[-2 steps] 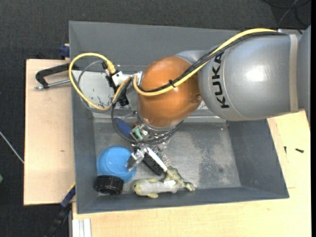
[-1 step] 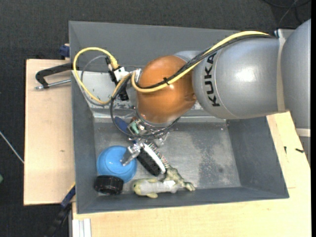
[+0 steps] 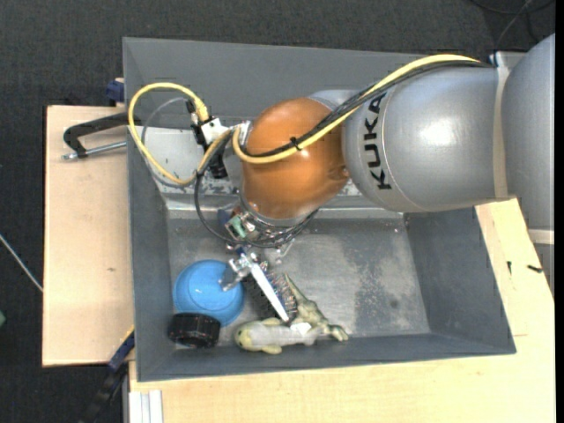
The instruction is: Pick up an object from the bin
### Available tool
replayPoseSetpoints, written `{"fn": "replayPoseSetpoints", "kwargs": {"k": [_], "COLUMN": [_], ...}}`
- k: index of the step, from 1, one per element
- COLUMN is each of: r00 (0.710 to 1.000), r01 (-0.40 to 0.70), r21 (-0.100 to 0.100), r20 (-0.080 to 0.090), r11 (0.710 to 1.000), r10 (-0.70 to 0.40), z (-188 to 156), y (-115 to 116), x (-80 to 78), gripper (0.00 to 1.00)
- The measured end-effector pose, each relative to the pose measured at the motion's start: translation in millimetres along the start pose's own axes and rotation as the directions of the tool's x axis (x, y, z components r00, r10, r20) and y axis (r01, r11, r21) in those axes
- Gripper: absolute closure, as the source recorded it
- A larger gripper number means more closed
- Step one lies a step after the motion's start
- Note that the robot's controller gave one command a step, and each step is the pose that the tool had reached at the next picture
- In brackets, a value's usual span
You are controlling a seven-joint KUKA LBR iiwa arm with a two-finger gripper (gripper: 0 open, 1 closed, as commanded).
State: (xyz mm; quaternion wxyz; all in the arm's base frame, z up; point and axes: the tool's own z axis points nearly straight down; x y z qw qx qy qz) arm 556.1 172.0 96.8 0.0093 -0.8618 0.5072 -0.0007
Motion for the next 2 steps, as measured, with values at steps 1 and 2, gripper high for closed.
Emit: {"fn": "replayPoseSetpoints", "kwargs": {"k": [1, 2], "r00": [1.000, 1.000], "r01": [-0.011, -0.026], "r21": [-0.004, -0.005], "r20": [-0.008, -0.007], "r11": [1.000, 1.000], "r10": [0.011, 0.026], "z": [-98.0, -156.1], "y": [-4.3, -10.9], "x": [14.8, 0.4], "gripper": [1.00, 1.00]}}
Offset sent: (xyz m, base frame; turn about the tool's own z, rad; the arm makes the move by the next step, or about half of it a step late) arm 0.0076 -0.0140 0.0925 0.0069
